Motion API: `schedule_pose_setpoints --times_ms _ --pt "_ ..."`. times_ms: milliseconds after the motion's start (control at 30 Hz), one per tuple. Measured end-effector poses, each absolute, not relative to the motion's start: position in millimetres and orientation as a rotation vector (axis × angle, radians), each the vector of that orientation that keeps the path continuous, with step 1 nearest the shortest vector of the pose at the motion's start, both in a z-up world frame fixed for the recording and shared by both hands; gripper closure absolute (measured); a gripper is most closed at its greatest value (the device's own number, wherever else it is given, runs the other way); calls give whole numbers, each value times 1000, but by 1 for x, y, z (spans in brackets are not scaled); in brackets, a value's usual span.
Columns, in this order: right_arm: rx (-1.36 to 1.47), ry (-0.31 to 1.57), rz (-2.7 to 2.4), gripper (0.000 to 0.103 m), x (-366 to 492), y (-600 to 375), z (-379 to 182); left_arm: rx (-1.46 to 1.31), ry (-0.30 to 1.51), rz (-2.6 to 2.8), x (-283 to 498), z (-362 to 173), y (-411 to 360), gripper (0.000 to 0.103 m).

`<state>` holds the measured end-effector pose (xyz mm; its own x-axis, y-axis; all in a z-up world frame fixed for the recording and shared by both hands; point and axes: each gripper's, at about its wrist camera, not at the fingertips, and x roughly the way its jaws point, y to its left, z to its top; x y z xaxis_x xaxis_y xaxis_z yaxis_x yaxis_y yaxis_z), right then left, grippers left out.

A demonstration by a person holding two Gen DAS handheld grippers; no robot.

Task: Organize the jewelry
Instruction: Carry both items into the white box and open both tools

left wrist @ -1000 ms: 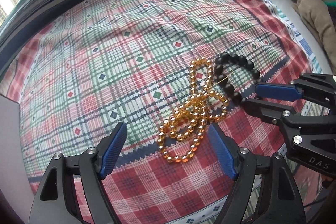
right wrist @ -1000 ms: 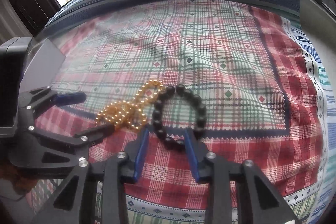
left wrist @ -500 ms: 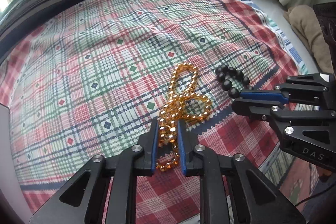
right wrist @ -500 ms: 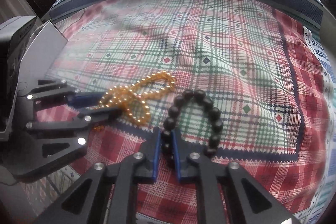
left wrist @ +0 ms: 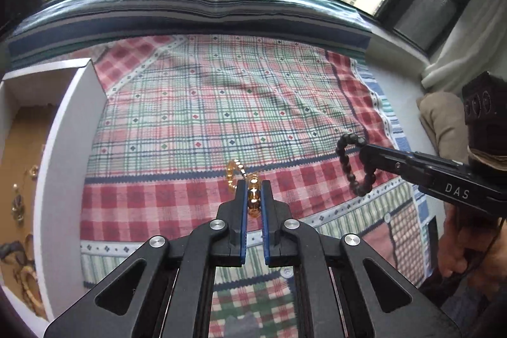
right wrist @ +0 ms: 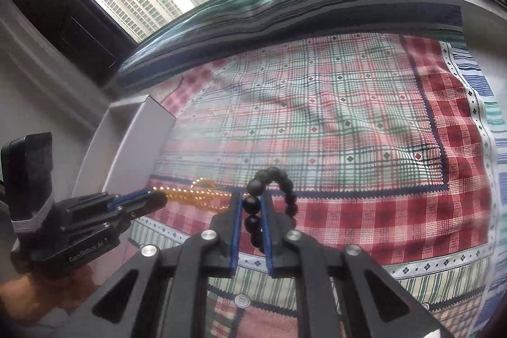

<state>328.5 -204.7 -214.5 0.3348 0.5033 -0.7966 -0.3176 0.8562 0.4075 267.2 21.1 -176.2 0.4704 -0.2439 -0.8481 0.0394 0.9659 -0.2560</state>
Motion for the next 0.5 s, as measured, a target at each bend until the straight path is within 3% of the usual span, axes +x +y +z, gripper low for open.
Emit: schedule_pose_setpoints --times_ms 300,500 --pt "92 1069 708 91 279 -128 -143 -378 980 143 169 -75 145 98" --pt "11 1027 896 91 255 -39 -106 -445 931 371 129 -51 234 98"
